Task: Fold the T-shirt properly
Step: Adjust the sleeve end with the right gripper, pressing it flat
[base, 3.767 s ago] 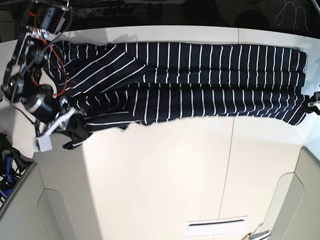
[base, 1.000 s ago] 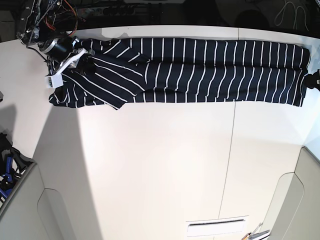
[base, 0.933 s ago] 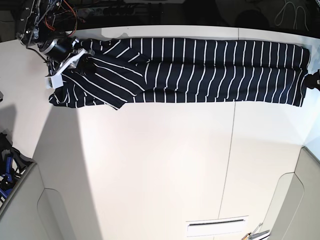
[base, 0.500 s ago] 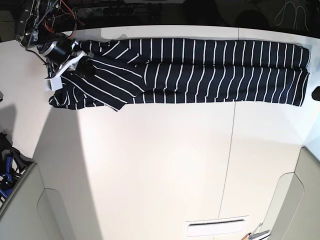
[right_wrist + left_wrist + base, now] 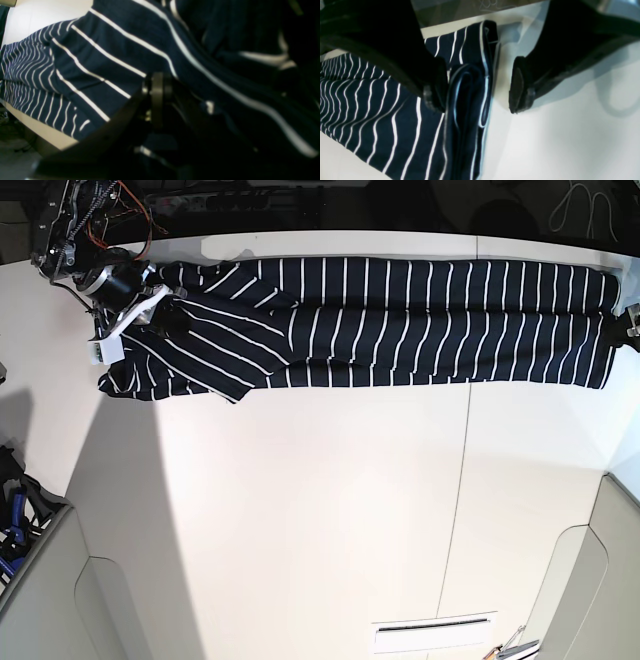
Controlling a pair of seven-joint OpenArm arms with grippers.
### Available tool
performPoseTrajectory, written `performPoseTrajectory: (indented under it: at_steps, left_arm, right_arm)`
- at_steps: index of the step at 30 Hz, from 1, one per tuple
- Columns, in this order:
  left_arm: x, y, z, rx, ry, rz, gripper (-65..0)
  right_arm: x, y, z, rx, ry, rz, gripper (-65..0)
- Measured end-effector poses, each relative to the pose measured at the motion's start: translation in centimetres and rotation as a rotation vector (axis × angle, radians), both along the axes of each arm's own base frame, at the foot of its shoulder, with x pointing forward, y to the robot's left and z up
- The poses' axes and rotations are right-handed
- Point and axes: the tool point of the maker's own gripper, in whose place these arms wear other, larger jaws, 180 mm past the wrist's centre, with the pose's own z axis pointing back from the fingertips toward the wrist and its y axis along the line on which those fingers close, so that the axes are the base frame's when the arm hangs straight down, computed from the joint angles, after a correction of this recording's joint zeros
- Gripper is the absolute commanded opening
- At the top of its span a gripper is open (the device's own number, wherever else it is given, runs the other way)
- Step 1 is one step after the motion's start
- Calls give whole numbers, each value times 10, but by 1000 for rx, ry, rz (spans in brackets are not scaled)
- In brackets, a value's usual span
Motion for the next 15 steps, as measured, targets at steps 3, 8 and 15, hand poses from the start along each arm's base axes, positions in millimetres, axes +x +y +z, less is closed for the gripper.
performPoseTrajectory:
  at_steps: [3,8,15]
  left_arm:
    - [-3,3,-2,20,8,-1,-242]
    - [-15,5,-5,12,2,23,-242]
    - [-17,-16,-5,-117,-19,42,-242]
  right_arm:
    - [0,0,0,0,0,0,-650]
    - [0,0,0,0,0,0,-650]
    - [0,0,0,0,0,0,-650]
